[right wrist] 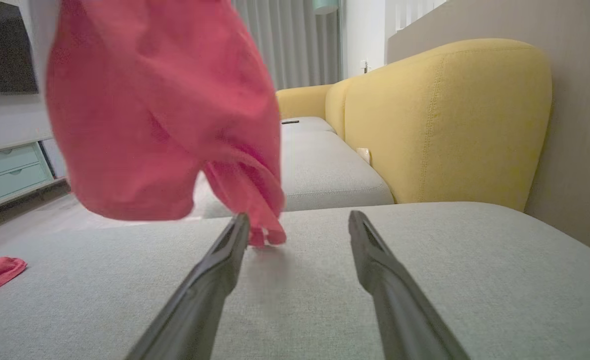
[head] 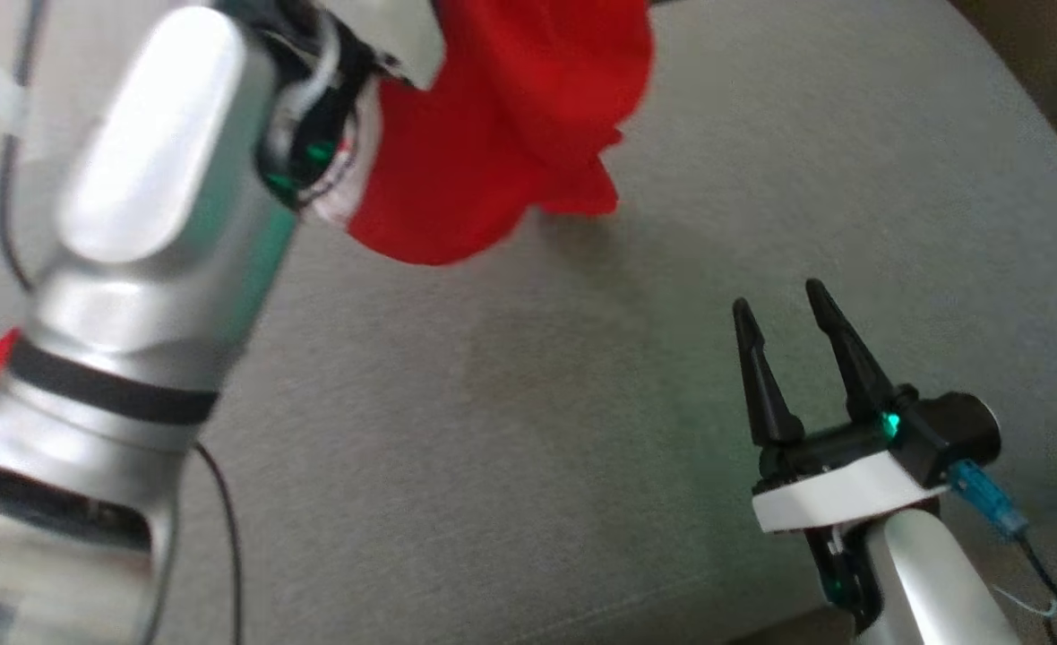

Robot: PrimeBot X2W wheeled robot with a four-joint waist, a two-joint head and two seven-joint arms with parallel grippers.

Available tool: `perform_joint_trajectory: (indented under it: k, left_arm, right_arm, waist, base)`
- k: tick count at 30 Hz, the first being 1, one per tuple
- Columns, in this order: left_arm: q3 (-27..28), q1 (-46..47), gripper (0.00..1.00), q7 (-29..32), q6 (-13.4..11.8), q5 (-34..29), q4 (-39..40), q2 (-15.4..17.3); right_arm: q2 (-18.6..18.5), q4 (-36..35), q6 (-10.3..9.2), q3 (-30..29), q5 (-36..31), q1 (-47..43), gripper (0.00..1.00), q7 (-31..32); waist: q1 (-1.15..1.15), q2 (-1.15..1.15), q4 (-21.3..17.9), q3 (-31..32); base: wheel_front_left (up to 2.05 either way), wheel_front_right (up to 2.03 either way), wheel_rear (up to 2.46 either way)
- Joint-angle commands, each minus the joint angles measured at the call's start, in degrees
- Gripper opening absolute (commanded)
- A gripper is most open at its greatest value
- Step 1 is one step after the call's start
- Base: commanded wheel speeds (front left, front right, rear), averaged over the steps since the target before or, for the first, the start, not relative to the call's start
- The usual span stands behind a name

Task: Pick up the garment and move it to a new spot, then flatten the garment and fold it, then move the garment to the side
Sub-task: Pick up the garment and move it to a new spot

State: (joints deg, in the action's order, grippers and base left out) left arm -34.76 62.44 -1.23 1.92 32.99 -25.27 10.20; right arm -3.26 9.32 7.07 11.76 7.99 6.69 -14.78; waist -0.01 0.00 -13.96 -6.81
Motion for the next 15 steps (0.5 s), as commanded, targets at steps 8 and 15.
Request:
perform_joint_trajectory:
  k: [8, 15]
  left_arm:
    - [-0.78, -10.06, 0.0, -9.89, -1.46, 0.78, -8.41, -3.72]
    - [0.56, -24.57, 0.0, -13.66, -1.77, 2.41, -13.41, -5.53]
  right_arm:
    - [0.37, -3.47, 0.42, 2.48, 2.1, 4.5, 1.0, -0.22]
    - [0.37, -2.52, 0.42, 1.42, 0.97, 3.31, 1.0, -0.22]
  waist:
    - [0.01, 0.0, -5.99, -8.5]
    - [0.01, 0.0, -3.13, -7.53]
  base:
    - [0.0, 0.0, 0.0]
    - [0.0, 0.0, 0.0]
